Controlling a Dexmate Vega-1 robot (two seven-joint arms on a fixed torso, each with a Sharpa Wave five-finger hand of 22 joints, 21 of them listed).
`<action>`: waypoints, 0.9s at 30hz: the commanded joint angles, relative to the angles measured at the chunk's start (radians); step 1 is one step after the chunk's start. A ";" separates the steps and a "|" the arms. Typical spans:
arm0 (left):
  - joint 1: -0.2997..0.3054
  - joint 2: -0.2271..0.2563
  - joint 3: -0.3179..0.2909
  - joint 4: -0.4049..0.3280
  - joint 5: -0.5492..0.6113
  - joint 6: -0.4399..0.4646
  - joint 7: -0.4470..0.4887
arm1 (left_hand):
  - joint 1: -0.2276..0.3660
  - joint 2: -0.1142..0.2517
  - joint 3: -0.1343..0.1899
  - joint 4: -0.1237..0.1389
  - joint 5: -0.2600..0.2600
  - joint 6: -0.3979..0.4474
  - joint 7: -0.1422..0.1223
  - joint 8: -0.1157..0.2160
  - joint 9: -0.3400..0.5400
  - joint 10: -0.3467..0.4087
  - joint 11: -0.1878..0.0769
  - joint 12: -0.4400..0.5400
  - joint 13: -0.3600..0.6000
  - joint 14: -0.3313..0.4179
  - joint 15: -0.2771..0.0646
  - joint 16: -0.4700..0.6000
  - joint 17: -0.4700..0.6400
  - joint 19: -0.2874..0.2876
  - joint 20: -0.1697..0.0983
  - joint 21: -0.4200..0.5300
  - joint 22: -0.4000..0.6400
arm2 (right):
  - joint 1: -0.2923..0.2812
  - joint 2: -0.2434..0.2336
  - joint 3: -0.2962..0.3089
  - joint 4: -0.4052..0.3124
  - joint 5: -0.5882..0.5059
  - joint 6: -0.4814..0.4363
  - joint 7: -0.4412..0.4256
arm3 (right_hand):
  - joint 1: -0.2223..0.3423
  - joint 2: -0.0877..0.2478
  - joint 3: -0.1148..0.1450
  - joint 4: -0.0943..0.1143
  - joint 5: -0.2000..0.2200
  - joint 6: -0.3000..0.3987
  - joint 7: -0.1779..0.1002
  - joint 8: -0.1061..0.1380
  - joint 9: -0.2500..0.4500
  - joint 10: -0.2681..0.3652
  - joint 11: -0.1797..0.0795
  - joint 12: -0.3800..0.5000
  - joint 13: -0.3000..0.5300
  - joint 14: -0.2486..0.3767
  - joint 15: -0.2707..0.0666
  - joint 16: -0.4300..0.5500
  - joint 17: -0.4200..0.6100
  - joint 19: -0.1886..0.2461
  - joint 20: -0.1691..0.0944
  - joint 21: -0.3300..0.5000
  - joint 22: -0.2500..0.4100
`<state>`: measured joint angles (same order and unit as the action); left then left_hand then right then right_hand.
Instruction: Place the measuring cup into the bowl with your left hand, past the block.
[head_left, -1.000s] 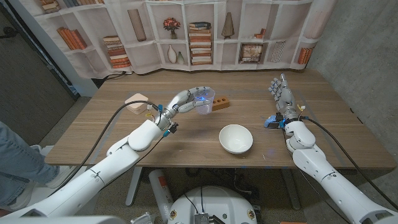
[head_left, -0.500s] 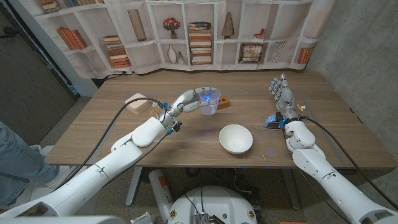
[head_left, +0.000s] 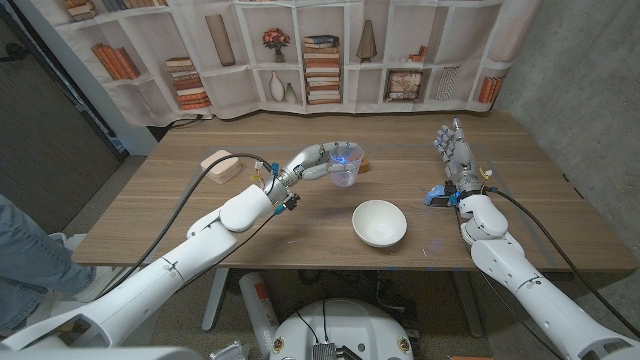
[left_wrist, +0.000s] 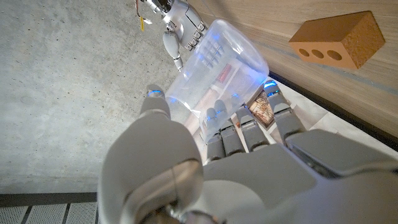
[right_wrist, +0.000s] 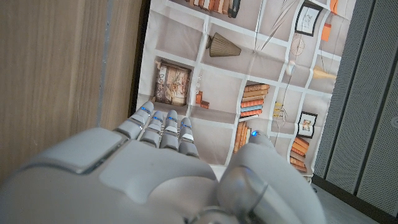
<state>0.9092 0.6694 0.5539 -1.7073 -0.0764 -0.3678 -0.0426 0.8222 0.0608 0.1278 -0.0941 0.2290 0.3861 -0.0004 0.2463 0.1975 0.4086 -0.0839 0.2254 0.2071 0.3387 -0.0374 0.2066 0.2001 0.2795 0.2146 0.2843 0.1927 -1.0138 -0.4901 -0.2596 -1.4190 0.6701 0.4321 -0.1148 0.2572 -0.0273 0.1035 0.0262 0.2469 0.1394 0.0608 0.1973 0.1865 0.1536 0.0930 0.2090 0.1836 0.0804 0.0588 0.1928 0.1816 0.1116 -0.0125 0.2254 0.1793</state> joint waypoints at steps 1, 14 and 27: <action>-0.013 0.003 0.022 -0.011 0.008 -0.002 -0.029 | 0.003 0.013 0.003 0.004 -0.001 0.033 -0.026 -0.007 0.002 0.006 -0.003 -0.002 0.002 -0.002 -0.002 0.001 0.002 -0.006 -0.001 -0.006 0.004 | 0.003 0.002 0.004 0.006 0.009 0.006 0.008 | 0.005 0.010 -0.003 -0.002 -0.004 0.007 -0.002 0.000 0.002 0.008 0.001 0.003 0.002 0.009 -0.001 -0.004 0.003 0.008 0.002 -0.002 0.002; -0.020 0.012 0.037 -0.026 0.007 0.001 -0.065 | 0.005 0.013 0.003 0.003 0.000 0.033 -0.027 -0.009 0.002 0.009 -0.003 -0.002 0.002 0.000 -0.003 0.001 0.001 -0.005 -0.002 -0.007 0.004 | 0.001 -0.002 0.005 -0.003 0.005 0.003 0.005 | 0.005 0.013 -0.007 -0.004 -0.005 0.008 0.002 0.000 0.002 0.013 0.003 0.004 0.002 0.034 -0.011 0.001 0.004 0.034 -0.016 -0.004 0.001; -0.036 0.003 0.060 -0.030 0.014 0.012 -0.093 | 0.007 0.014 0.004 0.001 0.001 0.036 -0.026 -0.010 0.002 0.015 -0.008 -0.002 0.002 0.004 -0.006 0.002 0.001 -0.005 -0.002 -0.009 0.003 | -0.003 -0.001 0.007 0.000 0.011 0.005 0.009 | 0.004 0.014 -0.008 -0.005 -0.006 0.012 0.003 0.001 0.002 0.013 0.000 0.004 0.002 0.032 -0.008 -0.001 0.004 0.029 -0.013 -0.008 0.002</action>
<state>0.8868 0.6789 0.5957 -1.7355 -0.0669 -0.3651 -0.1109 0.8254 0.0648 0.1277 -0.0942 0.2290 0.4005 -0.0149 0.2385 0.1975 0.4161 -0.0911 0.2263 0.2069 0.3387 -0.0373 0.2066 0.2002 0.2797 0.2146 0.2806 0.1927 -1.0123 -0.4914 -0.2545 -1.4188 0.6762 0.4373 -0.1085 0.2612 -0.0233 0.0993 0.0220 0.2469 0.1394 0.0608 0.1973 0.1865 0.1611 0.0965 0.2090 0.1836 0.1126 0.0484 0.1929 0.1839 0.1383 -0.0249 0.2181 0.1791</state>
